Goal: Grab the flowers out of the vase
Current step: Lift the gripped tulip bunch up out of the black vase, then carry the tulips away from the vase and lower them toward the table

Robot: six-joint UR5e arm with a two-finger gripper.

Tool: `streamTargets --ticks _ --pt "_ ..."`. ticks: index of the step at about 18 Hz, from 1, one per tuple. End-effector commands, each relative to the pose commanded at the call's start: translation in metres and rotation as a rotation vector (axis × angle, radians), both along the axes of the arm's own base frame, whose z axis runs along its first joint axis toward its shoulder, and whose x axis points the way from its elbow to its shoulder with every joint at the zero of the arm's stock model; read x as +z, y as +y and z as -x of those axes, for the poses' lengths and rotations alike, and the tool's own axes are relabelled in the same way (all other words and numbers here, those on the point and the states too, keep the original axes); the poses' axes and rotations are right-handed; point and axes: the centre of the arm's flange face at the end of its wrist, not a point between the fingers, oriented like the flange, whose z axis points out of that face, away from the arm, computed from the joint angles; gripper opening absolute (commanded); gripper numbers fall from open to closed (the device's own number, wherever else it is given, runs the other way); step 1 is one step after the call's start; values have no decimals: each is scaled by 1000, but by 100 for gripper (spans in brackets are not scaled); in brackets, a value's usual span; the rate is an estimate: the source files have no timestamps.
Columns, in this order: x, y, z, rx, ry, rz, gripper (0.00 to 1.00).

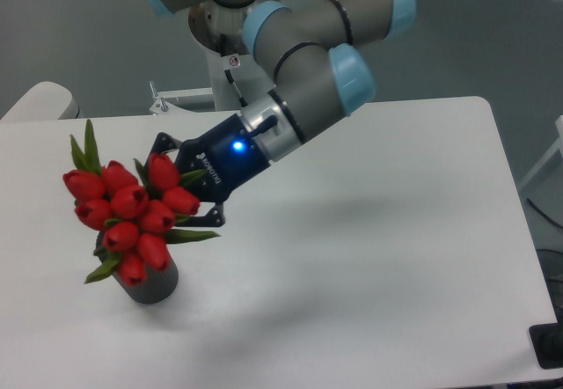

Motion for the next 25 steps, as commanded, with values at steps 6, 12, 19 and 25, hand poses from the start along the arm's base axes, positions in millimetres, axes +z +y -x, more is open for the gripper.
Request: streamTargets --ticks 6,12,19,25 --pt "3 -19 25 43 -22 -32 23" --pt "5 -39 57 99 19 -41 23" --pt "-16 -48 84 165 204 72 23" --pt "-39 -50 100 178 356 203 23"
